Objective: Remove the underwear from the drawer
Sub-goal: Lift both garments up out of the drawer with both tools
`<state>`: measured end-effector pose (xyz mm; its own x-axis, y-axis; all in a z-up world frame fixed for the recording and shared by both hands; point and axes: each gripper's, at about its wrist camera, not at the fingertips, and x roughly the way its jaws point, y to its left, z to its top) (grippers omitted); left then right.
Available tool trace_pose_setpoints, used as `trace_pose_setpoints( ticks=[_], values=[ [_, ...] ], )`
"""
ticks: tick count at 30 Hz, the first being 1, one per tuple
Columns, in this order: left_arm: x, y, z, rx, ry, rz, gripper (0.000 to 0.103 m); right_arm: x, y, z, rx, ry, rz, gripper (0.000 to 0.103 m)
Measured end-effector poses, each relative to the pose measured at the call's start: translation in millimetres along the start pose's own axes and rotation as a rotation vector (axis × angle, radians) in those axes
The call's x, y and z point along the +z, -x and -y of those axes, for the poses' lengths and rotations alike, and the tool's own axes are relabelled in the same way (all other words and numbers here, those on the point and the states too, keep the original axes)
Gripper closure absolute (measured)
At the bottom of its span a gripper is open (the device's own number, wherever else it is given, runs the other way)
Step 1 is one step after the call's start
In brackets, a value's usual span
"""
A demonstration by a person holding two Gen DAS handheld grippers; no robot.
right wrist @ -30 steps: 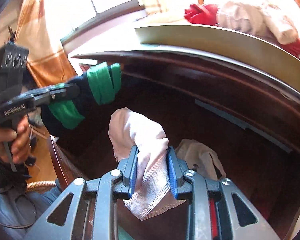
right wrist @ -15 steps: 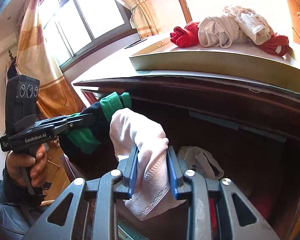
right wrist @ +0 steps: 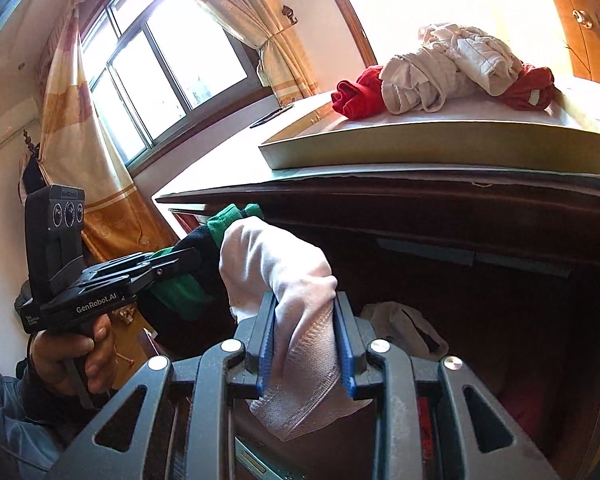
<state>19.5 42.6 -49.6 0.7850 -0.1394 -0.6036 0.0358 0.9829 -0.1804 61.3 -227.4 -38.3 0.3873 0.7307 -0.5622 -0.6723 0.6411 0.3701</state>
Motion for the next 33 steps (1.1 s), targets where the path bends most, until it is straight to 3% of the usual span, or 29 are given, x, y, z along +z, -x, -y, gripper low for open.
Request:
trace_pose_setpoints(
  ticks=[33],
  values=[
    [5.7,28.7,20.8,0.012,-0.049,0.133,0.089,4.1,43.9,3.2,0.023,-0.039,0.212,0.074]
  ],
)
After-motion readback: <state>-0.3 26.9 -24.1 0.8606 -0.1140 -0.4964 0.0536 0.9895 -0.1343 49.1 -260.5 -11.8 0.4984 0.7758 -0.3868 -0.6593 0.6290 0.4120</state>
